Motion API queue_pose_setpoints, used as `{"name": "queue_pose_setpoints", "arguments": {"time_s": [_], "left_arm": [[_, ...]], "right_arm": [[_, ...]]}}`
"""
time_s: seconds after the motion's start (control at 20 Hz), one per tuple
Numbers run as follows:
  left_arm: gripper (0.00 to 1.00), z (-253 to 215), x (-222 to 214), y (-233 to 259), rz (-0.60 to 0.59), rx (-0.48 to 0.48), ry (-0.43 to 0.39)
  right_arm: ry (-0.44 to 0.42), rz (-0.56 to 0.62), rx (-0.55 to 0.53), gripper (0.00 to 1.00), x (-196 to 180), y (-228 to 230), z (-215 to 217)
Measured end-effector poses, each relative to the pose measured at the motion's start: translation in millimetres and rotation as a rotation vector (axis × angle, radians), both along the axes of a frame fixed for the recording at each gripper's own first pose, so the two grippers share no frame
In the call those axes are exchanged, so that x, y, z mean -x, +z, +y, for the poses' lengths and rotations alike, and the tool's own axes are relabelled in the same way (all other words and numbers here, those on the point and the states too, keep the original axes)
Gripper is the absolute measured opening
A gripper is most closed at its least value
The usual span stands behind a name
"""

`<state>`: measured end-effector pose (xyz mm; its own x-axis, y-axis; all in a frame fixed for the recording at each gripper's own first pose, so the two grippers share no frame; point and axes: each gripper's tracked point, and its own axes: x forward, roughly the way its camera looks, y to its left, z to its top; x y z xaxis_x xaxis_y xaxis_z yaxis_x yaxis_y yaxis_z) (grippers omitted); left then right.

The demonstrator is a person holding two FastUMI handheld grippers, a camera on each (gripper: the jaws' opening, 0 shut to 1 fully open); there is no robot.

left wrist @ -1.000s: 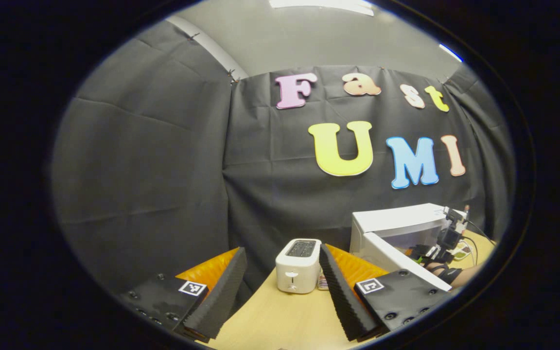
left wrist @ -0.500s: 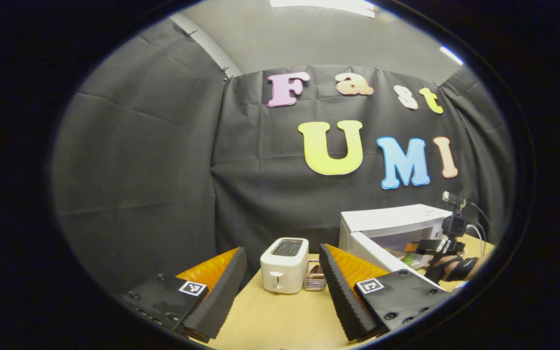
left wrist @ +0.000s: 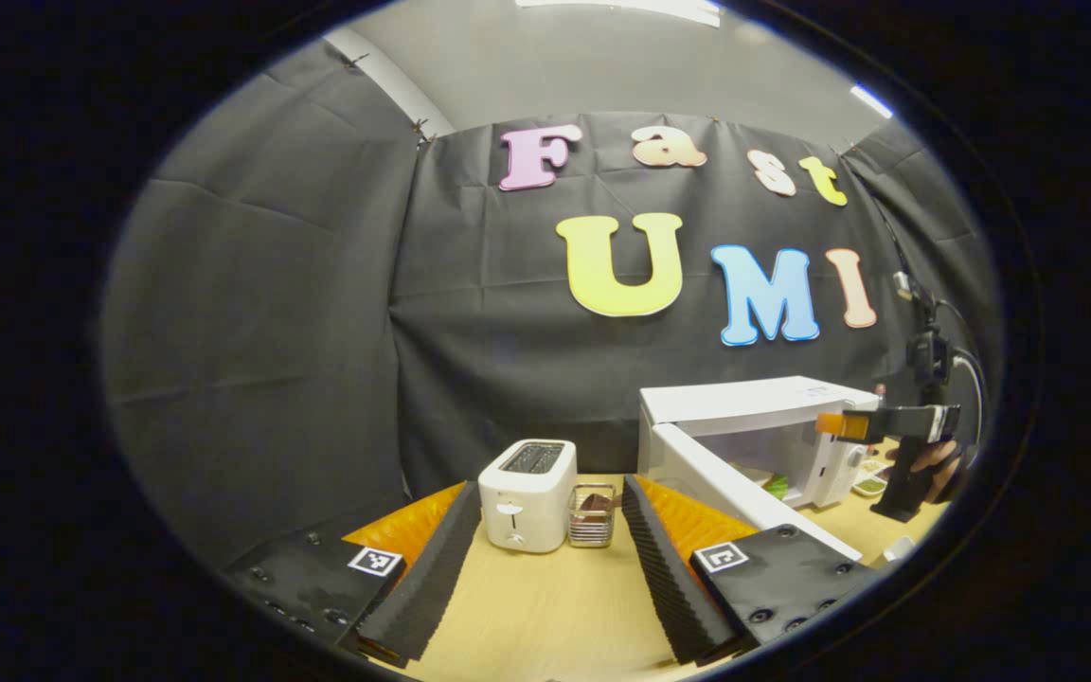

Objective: Open the microwave oven with the left hand, put the food in, and close the microwave oven.

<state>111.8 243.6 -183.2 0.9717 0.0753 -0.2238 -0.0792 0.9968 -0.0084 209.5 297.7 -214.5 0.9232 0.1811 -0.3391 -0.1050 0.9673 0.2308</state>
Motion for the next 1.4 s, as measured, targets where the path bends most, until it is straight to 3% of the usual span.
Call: {"name": "queue_pose_setpoints", "arguments": {"time_s": [0.75,0.95,1.15,1.2,1.3,1.4], "left_arm": [[0.98,-26.9,48.9,-69.1,0.145,-0.058,0.077],[0.80,-49.0,53.3,-89.3,0.197,-0.038,0.062],[0.41,-69.4,51.6,-97.5,0.215,-0.050,0.049],[0.24,-72.7,51.4,-99.5,0.219,-0.050,0.049],[0.07,-79.8,50.0,-101.3,0.225,-0.054,0.043],[0.07,-101.2,48.6,-105.0,0.240,-0.021,-0.008]], "right_arm": [[0.073,-0.250,0.093,0.91,82.6,126.3,-100.6],[0.051,-0.253,0.073,0.91,95.7,143.4,-121.2],[0.020,-0.244,0.075,0.91,97.2,145.1,-144.7],[0.012,-0.242,0.078,0.91,95.8,145.1,-150.2],[0.003,-0.244,0.083,0.91,97.2,148.9,-157.2],[-0.004,-0.250,0.088,0.91,96.1,151.3,-162.7]]}}
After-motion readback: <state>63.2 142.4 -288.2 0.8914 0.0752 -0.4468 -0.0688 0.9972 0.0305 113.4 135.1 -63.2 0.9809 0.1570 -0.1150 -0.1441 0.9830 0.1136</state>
